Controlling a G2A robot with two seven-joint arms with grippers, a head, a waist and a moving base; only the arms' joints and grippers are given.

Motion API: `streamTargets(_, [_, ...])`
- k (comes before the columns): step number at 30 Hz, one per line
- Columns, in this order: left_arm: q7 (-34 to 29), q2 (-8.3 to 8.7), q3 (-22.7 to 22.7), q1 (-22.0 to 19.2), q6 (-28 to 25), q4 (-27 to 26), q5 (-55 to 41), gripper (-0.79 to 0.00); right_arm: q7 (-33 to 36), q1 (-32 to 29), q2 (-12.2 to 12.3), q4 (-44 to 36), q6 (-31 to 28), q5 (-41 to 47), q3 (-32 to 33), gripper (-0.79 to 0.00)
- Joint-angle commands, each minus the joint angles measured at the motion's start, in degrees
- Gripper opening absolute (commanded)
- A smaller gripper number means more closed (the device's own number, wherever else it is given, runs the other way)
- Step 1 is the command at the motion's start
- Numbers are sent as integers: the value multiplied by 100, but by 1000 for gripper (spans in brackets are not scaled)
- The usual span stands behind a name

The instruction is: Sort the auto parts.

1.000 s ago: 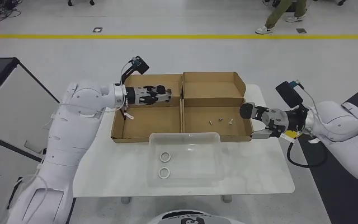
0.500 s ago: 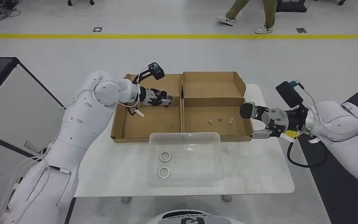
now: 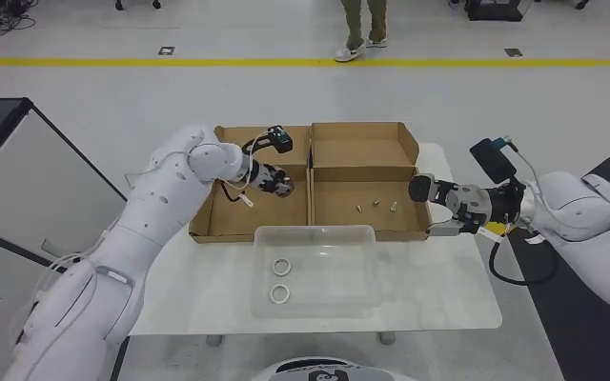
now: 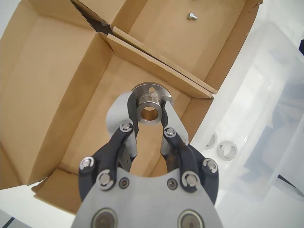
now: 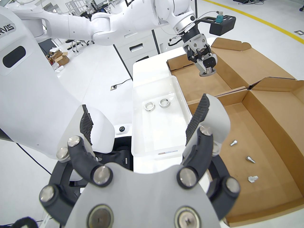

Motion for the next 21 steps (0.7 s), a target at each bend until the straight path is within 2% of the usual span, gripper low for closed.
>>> streamTargets(1, [-8,-35,123,-74,-9,91,154,-785,0,-2,-4,2,0,-6,2,0])
streamTargets(9, [109,-189,525,-275,-28,466,556,-785,0,-2,-4,2,0,-6,2,0])
streamTargets(21, [424,-533,1068,-538,-64,1192,726,-785,0,-2,-4,2,0,-6,2,0])
